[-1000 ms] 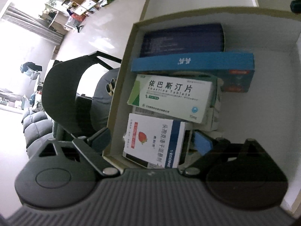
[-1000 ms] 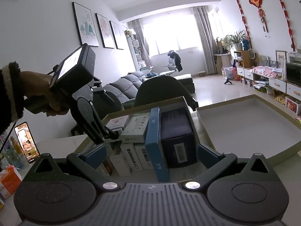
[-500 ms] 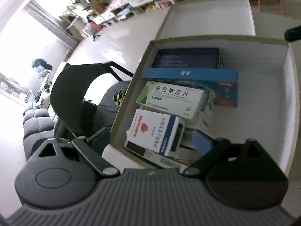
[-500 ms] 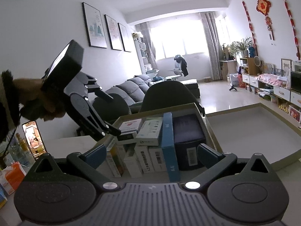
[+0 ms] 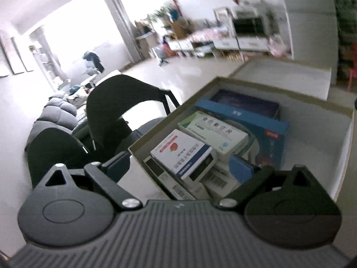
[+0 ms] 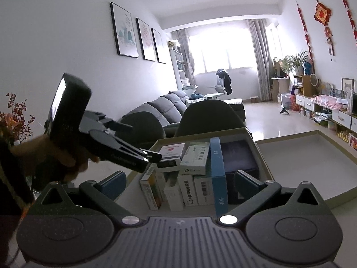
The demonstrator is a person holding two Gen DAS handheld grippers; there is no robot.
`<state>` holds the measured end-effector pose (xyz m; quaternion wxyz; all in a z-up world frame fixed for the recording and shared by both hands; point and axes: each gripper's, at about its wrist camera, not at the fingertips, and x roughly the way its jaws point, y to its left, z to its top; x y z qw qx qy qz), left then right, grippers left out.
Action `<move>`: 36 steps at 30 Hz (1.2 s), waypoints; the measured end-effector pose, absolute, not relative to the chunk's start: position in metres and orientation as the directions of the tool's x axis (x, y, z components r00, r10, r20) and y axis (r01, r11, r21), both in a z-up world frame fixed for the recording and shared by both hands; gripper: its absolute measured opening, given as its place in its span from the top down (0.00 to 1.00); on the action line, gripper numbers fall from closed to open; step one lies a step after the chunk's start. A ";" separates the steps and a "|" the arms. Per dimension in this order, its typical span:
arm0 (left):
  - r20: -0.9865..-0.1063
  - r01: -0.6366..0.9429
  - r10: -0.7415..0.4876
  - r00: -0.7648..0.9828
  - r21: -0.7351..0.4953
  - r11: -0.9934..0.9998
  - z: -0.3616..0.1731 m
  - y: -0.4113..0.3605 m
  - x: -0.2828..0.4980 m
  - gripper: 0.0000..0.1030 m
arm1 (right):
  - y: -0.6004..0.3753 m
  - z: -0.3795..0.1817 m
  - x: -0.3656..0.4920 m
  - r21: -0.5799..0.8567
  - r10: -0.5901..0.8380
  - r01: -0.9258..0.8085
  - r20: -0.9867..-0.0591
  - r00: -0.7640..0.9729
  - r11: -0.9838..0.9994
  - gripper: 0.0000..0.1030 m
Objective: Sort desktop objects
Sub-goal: 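Withdraw the left gripper and move it to the second Cefaclor box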
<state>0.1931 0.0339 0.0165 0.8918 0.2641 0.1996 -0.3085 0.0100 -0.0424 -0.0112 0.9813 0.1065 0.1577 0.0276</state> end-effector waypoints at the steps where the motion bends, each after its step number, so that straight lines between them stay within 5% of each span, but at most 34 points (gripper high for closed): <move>1: -0.501 0.634 -0.440 0.745 0.329 0.700 0.016 0.038 0.190 0.01 | -0.042 -0.011 0.009 0.217 0.088 -0.021 -0.304 0.949 0.976 0.00; 10: -0.450 0.467 -0.349 0.822 0.183 0.865 0.012 0.079 0.170 0.00 | -0.038 -0.010 0.007 0.211 0.095 -0.030 -0.305 0.948 0.977 0.00; 22: -0.612 -0.010 0.017 0.791 0.016 1.000 -0.028 0.157 0.186 0.00 | -0.032 -0.013 0.010 0.207 0.109 -0.043 -0.318 0.942 0.977 0.00; 36: -0.752 -0.566 0.350 0.559 -0.037 0.824 -0.043 0.202 0.234 0.00 | -0.025 -0.016 0.015 0.206 0.119 -0.053 -0.324 0.939 0.977 0.00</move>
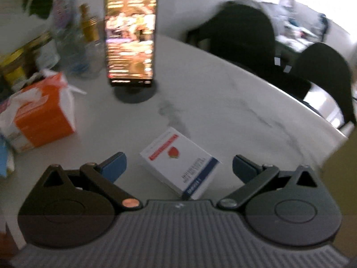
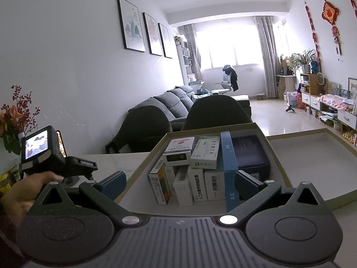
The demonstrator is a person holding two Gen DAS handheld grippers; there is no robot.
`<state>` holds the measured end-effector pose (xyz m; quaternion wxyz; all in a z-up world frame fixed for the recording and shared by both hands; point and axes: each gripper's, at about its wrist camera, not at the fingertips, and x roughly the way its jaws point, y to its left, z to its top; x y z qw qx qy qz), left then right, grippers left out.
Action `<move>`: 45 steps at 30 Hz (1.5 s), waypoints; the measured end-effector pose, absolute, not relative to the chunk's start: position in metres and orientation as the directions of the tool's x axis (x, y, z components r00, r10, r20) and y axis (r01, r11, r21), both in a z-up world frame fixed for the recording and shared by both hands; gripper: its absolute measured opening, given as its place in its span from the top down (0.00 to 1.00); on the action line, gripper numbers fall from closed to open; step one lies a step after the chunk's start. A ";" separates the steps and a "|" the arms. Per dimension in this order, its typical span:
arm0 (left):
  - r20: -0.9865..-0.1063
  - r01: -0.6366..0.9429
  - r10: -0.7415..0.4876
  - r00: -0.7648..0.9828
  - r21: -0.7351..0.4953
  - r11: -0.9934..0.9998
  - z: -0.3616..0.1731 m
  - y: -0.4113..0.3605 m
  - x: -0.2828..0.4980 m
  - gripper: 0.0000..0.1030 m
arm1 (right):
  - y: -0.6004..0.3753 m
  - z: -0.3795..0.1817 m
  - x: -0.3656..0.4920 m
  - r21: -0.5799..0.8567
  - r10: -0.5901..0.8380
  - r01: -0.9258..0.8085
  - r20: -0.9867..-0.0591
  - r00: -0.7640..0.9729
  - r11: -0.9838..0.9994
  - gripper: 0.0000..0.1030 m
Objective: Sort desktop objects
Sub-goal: 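Withdraw the left gripper and move it to the second Cefaclor box, then align the left gripper around the second Cefaclor box and close on it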
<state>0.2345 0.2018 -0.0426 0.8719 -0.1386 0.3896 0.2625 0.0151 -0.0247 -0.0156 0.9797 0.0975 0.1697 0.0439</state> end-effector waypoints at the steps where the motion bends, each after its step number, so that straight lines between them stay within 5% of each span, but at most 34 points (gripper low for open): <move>1: -0.752 -0.588 0.366 0.548 -0.035 0.808 -0.042 0.201 0.238 0.00 | -0.025 -0.015 0.015 0.206 0.119 -0.053 -0.324 0.939 0.977 0.00; 17: -0.816 -0.857 0.478 0.326 -0.043 0.513 -0.073 0.196 0.256 0.00 | -0.034 -0.014 0.013 0.215 0.108 -0.039 -0.318 0.942 0.976 0.00; 28: -0.780 -0.753 0.428 0.456 -0.082 0.653 -0.091 0.184 0.244 0.01 | -0.036 -0.016 0.015 0.219 0.111 -0.039 -0.326 0.939 0.975 0.00; 35: -0.726 -0.666 0.404 0.556 -0.099 0.739 -0.088 0.176 0.230 0.21 | -0.035 -0.015 0.015 0.219 0.116 -0.044 -0.326 0.938 0.975 0.00; 45: -0.715 -0.451 0.233 0.659 -0.127 0.884 -0.089 0.171 0.220 0.30 | -0.030 -0.014 0.012 0.216 0.126 -0.058 -0.320 0.939 0.975 0.00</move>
